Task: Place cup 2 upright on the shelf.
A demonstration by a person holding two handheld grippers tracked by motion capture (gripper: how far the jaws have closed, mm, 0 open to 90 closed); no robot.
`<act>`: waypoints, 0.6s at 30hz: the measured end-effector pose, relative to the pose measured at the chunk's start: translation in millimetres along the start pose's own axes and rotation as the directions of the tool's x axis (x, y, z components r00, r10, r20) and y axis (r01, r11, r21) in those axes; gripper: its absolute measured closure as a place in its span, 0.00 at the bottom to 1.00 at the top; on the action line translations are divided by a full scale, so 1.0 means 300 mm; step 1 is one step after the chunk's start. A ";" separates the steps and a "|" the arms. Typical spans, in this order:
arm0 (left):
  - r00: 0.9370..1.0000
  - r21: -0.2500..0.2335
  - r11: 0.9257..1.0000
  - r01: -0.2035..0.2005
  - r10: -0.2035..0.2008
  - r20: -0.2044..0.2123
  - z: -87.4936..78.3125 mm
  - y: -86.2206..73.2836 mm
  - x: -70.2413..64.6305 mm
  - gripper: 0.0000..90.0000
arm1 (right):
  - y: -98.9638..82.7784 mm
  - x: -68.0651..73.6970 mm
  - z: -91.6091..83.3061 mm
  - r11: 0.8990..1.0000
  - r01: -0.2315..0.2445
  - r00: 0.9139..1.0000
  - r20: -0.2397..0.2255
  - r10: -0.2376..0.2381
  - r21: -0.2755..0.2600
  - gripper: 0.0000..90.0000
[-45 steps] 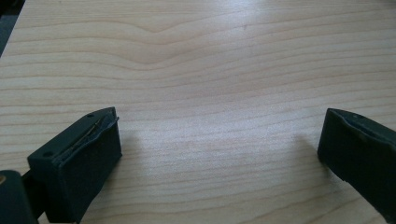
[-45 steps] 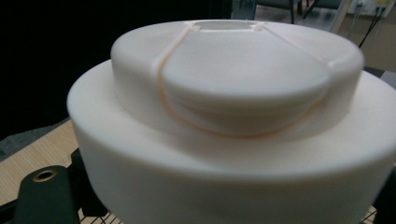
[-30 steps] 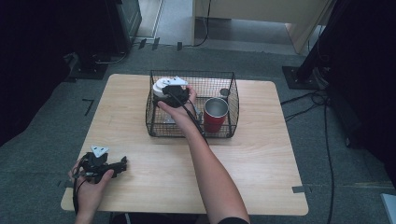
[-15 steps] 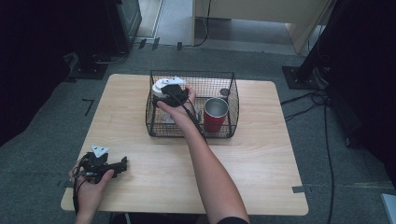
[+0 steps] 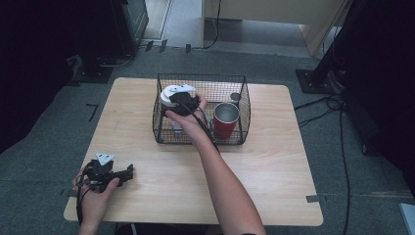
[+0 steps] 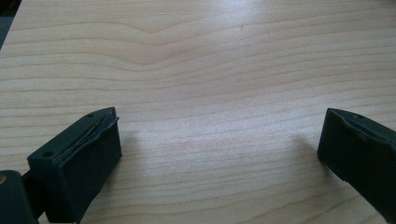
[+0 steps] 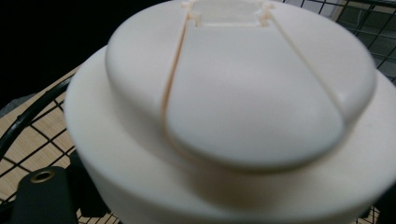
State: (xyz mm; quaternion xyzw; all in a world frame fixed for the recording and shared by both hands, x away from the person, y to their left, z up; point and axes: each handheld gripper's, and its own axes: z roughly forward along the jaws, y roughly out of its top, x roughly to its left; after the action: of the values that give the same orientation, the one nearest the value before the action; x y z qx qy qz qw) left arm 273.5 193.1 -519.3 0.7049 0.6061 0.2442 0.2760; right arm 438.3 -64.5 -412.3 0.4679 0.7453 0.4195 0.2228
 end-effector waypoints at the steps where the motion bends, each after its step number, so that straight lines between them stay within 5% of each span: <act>1: 1.000 0.000 1.000 0.000 0.000 0.000 0.000 0.000 0.000 0.00 | -0.001 0.001 -0.001 1.000 0.002 1.000 -0.001 -0.002 0.006 0.15; 18: 1.000 0.000 1.000 0.000 0.000 0.000 0.000 0.000 0.000 0.00 | -0.011 0.020 0.001 0.997 0.059 0.998 -0.011 -0.059 0.041 0.06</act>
State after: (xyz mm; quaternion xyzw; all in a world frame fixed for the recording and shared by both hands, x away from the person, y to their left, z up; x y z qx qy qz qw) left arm 273.5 193.1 -519.3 0.7049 0.6060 0.2442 0.2761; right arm 434.1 -59.9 -415.1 0.4479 0.7684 0.3997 0.2217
